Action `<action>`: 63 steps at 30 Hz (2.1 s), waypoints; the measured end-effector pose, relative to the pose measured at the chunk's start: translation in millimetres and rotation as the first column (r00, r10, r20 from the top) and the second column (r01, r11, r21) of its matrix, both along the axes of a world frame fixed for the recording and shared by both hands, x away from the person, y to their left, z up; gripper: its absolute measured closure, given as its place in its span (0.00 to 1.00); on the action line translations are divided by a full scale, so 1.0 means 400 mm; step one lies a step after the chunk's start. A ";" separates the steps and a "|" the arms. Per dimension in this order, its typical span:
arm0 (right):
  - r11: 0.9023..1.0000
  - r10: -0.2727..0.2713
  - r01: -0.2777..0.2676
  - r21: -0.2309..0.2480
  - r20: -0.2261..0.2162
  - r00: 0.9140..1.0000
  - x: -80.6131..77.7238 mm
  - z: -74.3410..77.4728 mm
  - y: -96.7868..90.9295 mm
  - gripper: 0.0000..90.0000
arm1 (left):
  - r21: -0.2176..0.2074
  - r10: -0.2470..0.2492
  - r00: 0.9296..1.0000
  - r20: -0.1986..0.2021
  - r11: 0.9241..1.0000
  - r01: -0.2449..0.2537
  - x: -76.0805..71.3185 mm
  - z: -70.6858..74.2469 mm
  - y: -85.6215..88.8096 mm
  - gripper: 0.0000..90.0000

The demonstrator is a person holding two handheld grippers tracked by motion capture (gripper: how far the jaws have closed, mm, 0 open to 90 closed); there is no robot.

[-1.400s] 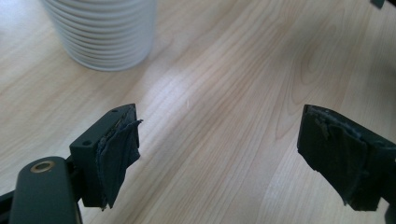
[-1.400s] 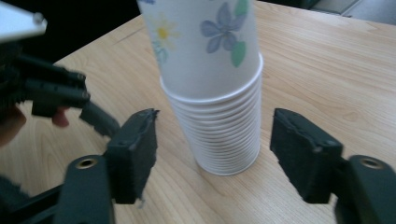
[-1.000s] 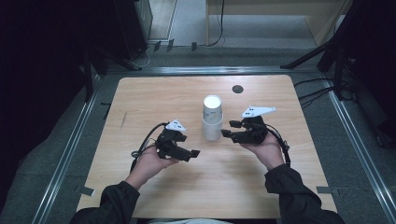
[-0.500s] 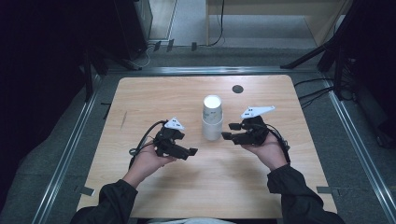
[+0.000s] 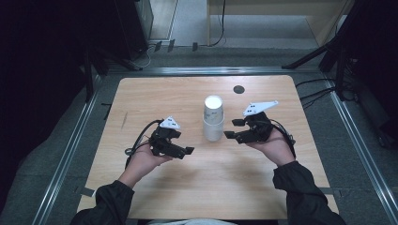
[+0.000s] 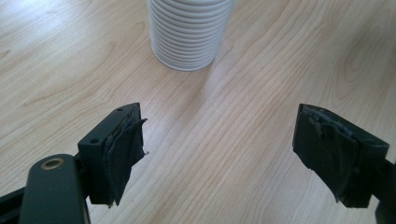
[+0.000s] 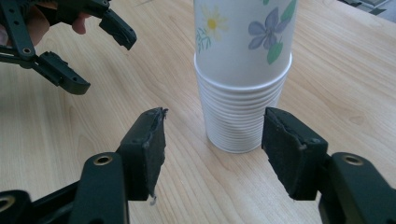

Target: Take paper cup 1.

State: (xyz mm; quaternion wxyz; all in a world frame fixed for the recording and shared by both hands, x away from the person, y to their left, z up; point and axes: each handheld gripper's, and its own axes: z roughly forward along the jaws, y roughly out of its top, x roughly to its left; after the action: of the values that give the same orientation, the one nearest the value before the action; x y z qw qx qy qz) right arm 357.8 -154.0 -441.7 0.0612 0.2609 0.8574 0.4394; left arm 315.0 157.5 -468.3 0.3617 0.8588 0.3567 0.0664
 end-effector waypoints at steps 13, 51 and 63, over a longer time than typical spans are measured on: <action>0.999 0.039 -0.039 -0.026 -0.001 0.999 0.046 0.045 0.019 0.36 | -0.015 -0.013 1.000 0.003 1.000 0.013 -0.019 0.003 0.015 0.18; 0.957 0.160 -0.167 -0.237 -0.049 0.986 0.180 0.116 0.179 0.26 | 0.023 -0.081 0.997 -0.009 0.996 0.081 -0.050 -0.005 0.018 0.18; 0.959 0.134 -0.138 -0.246 -0.035 0.990 0.180 0.135 0.191 0.35 | 0.020 -0.087 0.996 -0.014 0.996 0.087 -0.050 -0.007 0.010 0.18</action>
State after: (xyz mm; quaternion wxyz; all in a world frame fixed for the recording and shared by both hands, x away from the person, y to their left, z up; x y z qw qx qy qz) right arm 429.6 -77.7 -387.6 0.0554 0.1954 0.9220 0.3297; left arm 295.0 161.6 -470.9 0.3531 0.8776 0.3207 0.0487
